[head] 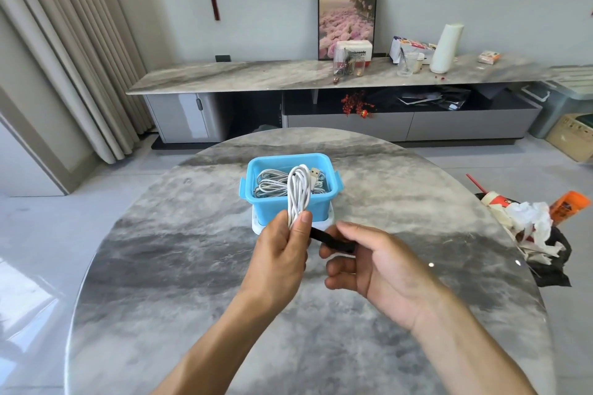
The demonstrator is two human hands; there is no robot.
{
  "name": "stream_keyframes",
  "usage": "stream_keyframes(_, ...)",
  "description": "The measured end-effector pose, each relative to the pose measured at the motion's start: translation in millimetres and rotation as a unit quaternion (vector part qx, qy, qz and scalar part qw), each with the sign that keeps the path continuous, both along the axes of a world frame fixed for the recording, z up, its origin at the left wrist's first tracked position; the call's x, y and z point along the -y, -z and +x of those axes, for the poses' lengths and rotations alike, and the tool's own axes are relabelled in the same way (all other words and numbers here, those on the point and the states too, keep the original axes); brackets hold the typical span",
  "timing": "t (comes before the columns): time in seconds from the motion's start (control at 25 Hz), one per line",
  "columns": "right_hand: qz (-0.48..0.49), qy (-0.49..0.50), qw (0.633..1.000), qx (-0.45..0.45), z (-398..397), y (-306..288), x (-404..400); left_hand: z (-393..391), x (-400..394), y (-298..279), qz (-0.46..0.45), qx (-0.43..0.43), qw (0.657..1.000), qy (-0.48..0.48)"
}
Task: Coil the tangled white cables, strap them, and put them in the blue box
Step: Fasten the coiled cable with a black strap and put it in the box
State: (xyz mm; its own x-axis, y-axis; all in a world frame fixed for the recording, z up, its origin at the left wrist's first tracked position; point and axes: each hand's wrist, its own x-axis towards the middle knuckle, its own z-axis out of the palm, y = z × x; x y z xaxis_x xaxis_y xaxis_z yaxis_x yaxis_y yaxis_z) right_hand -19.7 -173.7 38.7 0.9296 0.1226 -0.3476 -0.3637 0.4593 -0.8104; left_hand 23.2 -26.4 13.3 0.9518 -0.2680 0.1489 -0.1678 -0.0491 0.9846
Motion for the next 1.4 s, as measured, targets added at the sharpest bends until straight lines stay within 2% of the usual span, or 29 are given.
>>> stream_keyframes(0.2,0.014,0.012,1.0,0.004,-0.9,-0.6,-3.4,1.6,-0.6,3.7,0.034,0.068,0.996,-0.044)
stream_keyframes(0.4,0.071,0.109,0.991,-0.044,1.7,2.3,-6.6,-0.8,1.9,6.7,0.047,0.118,0.99,-0.052)
stream_keyframes(0.6,0.106,0.183,0.976,-0.054,2.8,6.5,-4.0,-3.1,2.8,8.2,0.045,0.122,0.99,-0.046)
stream_keyframes(0.72,0.121,0.251,0.96,-0.042,6.1,6.4,3.2,-0.2,-0.9,1.3,-0.019,0.074,0.996,-0.037)
stream_keyframes(0.8,0.079,0.265,0.961,-0.021,7.6,8.0,11.3,2.8,-3.4,0.0,-0.042,0.043,0.998,-0.026)
stream_keyframes(0.84,0.023,0.258,0.966,-0.001,7.8,8.6,15.2,3.6,-4.1,0.4,-0.035,0.04,0.998,-0.024)
stream_keyframes(0.88,-0.086,0.246,0.965,0.03,8.2,8.9,18.1,4.2,-4.7,0.5,-0.017,0.045,0.999,-0.024)
stream_keyframes(0.92,-0.236,0.23,0.94,0.084,6.9,8.2,20.1,5.6,-4.8,2.2,0.01,0.055,0.998,-0.022)
stream_keyframes(0.96,-0.362,0.204,0.897,0.152,4.4,5.4,20.6,5.6,-3.8,3.5,0.034,0.065,0.997,-0.018)
stream_keyframes(1.0,-0.438,0.151,0.859,0.22,3.1,5.0,20.1,4.1,-2.5,4.4,0.043,0.068,0.997,-0.01)
stream_keyframes(1.04,-0.463,0.085,0.843,0.26,2.1,4.9,18.3,2.3,-1.1,4.6,0.04,0.069,0.997,-0.002)
stream_keyframes(1.12,-0.42,-0.022,0.866,0.271,1.5,7.9,10.7,-0.1,0.6,3.4,0.028,0.062,0.998,0.013)
stream_keyframes(1.2,-0.426,-0.021,0.861,0.277,2.5,13.7,7.1,-1.1,-0.1,2.8,0.019,0.051,0.998,0.023)
stream_keyframes(1.4,-0.323,0.021,0.91,0.261,3.3,10.6,14.2,-6.1,-0.5,-9.6,-0.021,-0.032,0.998,0.051)
